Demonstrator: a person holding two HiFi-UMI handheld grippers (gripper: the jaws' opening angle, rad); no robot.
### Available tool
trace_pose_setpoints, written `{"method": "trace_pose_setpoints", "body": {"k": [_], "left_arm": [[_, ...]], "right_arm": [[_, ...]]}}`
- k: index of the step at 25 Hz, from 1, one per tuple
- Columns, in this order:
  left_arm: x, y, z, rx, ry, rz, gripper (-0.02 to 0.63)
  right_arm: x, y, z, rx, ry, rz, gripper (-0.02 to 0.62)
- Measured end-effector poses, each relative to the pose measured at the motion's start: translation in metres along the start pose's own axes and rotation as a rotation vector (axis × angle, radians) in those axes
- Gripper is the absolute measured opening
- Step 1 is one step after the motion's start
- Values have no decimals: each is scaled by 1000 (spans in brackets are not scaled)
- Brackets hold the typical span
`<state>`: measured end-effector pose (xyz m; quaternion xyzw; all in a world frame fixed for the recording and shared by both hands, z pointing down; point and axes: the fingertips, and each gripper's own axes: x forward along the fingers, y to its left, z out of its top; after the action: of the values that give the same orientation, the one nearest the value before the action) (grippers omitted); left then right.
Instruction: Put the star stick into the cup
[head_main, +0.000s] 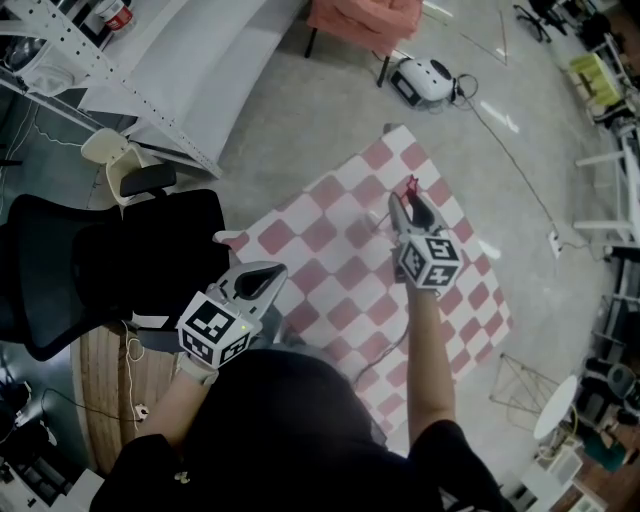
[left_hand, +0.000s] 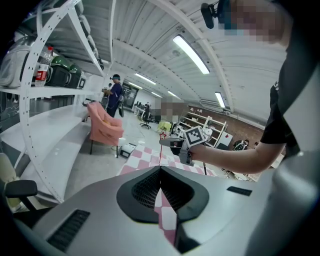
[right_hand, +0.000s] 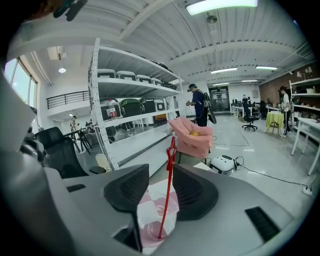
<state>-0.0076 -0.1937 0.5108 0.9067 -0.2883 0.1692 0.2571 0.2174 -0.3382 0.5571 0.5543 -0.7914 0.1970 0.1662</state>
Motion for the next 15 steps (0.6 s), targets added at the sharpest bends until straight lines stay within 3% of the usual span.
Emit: {"method": "trace_pose_setpoints", "body": {"k": [15], "left_arm": [[-6,3,0,-6,-15,15,41]], "right_arm": [[-3,10,-13,10,33,3,144]]}}
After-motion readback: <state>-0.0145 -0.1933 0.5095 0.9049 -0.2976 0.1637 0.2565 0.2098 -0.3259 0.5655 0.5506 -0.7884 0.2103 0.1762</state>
